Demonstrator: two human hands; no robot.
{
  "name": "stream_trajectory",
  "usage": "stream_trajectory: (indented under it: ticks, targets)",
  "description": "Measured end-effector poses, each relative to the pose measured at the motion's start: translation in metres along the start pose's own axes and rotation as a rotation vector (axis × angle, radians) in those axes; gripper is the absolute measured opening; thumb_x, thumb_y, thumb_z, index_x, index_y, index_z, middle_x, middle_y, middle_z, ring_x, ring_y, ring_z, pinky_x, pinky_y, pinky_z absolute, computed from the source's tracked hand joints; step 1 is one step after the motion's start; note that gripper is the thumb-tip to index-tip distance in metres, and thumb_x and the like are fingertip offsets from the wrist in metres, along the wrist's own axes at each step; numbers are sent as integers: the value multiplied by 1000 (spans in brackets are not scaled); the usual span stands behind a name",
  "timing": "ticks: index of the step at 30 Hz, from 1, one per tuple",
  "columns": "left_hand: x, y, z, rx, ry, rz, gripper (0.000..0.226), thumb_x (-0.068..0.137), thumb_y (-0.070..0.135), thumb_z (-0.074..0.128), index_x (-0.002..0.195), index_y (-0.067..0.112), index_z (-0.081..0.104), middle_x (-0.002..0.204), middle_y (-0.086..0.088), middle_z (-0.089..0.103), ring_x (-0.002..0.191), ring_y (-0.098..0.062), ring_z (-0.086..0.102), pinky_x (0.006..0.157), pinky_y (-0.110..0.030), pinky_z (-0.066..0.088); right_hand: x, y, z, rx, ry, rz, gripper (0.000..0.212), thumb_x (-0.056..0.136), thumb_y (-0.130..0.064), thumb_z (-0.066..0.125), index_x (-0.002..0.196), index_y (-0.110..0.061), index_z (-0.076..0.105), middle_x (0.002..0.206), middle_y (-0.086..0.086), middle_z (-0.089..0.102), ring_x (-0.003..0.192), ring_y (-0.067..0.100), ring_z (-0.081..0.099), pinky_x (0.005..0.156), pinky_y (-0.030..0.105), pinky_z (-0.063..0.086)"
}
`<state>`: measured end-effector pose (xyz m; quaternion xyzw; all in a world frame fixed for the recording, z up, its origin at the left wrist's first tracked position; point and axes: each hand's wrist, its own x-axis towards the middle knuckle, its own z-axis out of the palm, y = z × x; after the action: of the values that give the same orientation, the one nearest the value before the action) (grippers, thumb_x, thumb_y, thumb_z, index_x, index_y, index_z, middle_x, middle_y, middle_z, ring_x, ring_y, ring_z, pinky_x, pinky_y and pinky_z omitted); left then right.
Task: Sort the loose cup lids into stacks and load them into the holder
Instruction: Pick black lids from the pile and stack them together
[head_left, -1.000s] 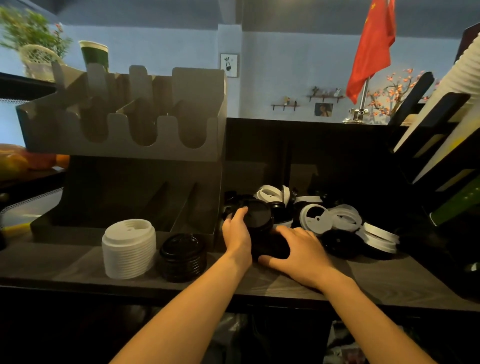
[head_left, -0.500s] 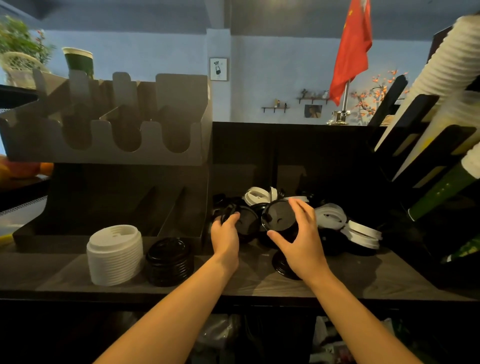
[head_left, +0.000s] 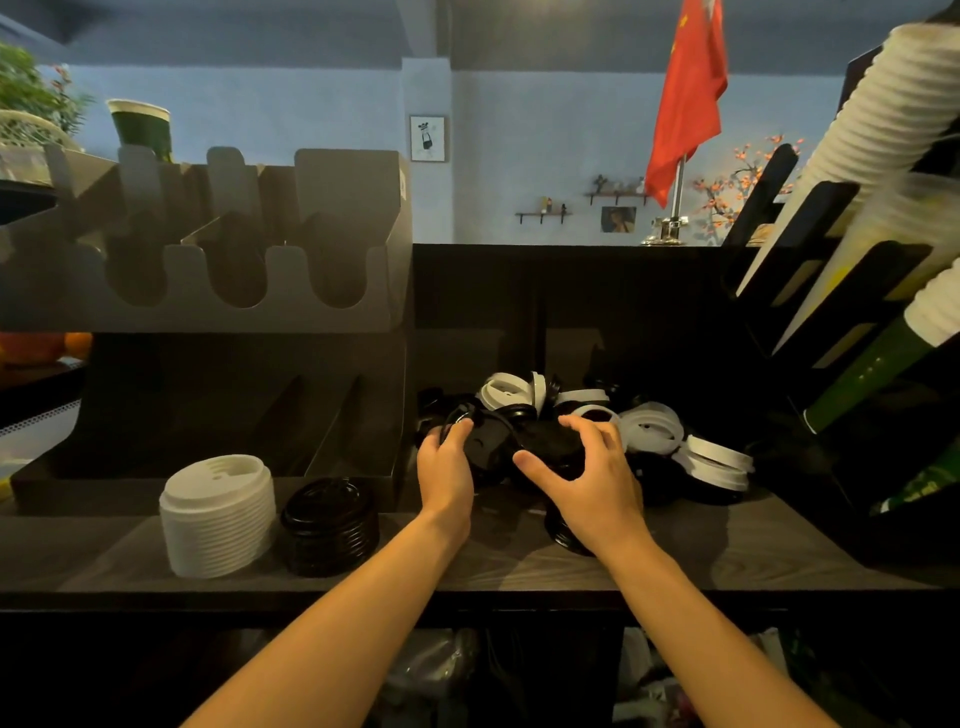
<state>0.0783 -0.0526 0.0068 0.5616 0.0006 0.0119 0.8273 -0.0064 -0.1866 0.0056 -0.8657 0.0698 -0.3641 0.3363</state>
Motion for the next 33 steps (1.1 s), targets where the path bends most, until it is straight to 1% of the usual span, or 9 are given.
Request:
stream_trajectory:
  ticks: [3,8,12,15,19,24,27,30,33]
  targets:
    - [3,0,-2,-45,70,-4,57,95,37,64,146,14,50,140,-7,58,131,-26,52,114,-47,41,-2,-1,-2,-91,35,-36,79,72,-85,46,127,-29,54,122,-11,48,100,9,52,67,19,41]
    - [1,4,-3,-93,112,-18,60,97,34,62,149,11,46,142,-8,55,133,-27,49,107,-37,40,-10,-1,-3,-301,204,-249,77,78,-89,39,114,-25,62,109,-9,57,94,10,56,79,27,45]
    - [-1,5,-3,-106,95,-27,61,94,36,64,147,11,48,141,-11,57,131,-29,53,112,-47,42,-20,-5,-3,-385,88,-321,82,77,-92,33,116,-27,63,107,-10,58,92,8,58,76,21,41]
    - [-4,6,-4,-98,67,-28,59,96,32,63,148,11,46,142,-7,54,133,-26,49,108,-37,39,-18,-6,-3,-383,67,-285,85,75,-92,34,121,-26,61,111,-10,54,99,8,55,78,23,47]
    - [-11,9,-5,-43,25,4,51,97,26,64,144,12,49,125,0,55,121,-18,48,103,-34,38,-18,-7,-2,-357,76,-281,80,76,-88,43,119,-23,61,112,-9,49,101,8,52,80,25,49]
    - [-15,9,-10,93,56,178,14,98,23,63,109,14,64,104,-4,68,105,-21,65,85,-29,49,-20,-9,-2,-507,-47,-318,76,71,-94,38,104,-30,60,103,-13,54,96,8,52,83,26,41]
    - [-16,8,-9,147,22,222,11,98,23,63,107,17,63,104,-3,67,102,-18,65,89,-32,53,-20,-9,-1,-587,-214,-330,82,67,-99,33,104,-30,59,103,-13,55,99,9,51,90,31,41]
    - [-14,8,-8,158,-7,212,15,98,24,63,112,17,63,108,-3,68,104,-18,65,96,-37,53,-19,-8,-3,-505,-302,-317,76,73,-95,28,97,-31,60,96,-15,54,93,6,50,87,30,39]
    - [-12,8,-8,149,-34,155,29,96,25,64,123,14,62,114,-5,68,109,-20,65,100,-40,53,-13,-6,-3,-249,-65,-260,47,92,-69,40,87,-28,61,85,-14,54,79,6,54,68,26,43]
